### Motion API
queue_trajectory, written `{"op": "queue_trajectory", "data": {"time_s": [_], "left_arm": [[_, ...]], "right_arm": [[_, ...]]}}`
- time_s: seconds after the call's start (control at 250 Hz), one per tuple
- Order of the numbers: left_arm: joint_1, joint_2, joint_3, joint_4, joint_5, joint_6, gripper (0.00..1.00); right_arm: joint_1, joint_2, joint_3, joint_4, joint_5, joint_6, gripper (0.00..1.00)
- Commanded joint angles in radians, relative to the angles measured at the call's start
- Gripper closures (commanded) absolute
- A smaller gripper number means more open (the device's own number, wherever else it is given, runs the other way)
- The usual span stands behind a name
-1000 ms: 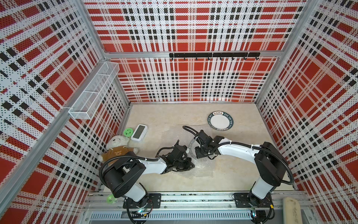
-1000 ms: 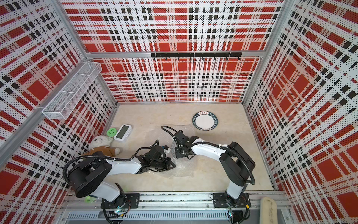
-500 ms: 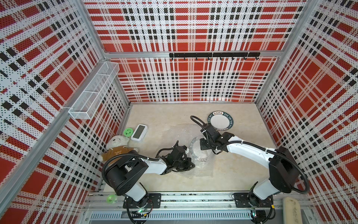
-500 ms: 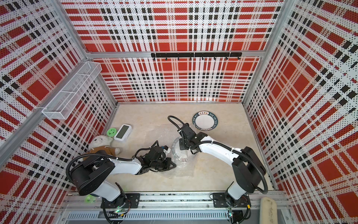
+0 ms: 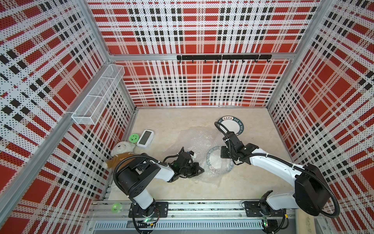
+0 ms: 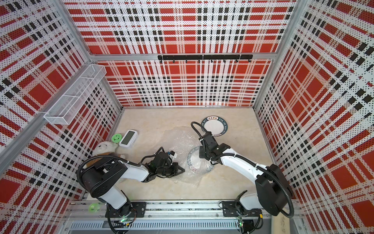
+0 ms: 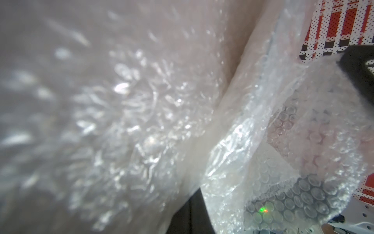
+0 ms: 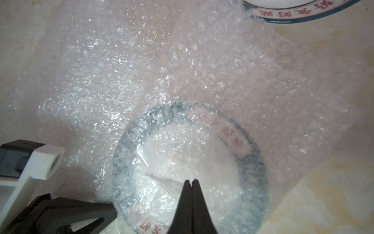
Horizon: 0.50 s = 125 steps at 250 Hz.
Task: Unpack dinner plates from bubble wrap
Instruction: Unwrap the bubble wrap.
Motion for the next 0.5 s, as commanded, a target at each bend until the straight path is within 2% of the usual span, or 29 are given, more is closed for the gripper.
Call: {"op": "queue_trajectory", "data": {"time_s": [0.0, 0.204, 0.292, 0.396, 0.496], "left_arm": [[0.006, 0.059, -0.054, -0.035, -0.044, -0.06, 1.0], [0.004, 0.075, -0.076, 0.053, -0.041, -0.088, 1.0], [-0.011, 0.022, -0.056, -0.031, -0.069, -0.051, 1.0], [-0.025, -0.047, -0.034, -0.113, -0.096, -0.013, 1.0], [-0.029, -0.093, -0.014, -0.181, -0.112, 0.025, 1.0]], "right_arm": [[-0.029, -0.002, 0.006, 0.05, 0.032, -0.004, 1.0], [-0.056, 0.024, 0.051, 0.049, 0.031, -0.039, 1.0], [-0.05, 0.027, 0.046, 0.103, -0.072, -0.072, 1.0], [-0.036, 0.034, 0.072, 0.092, -0.14, -0.123, 0.76], [-0.004, 0.041, 0.112, 0.035, -0.133, -0.197, 0.53]]}}
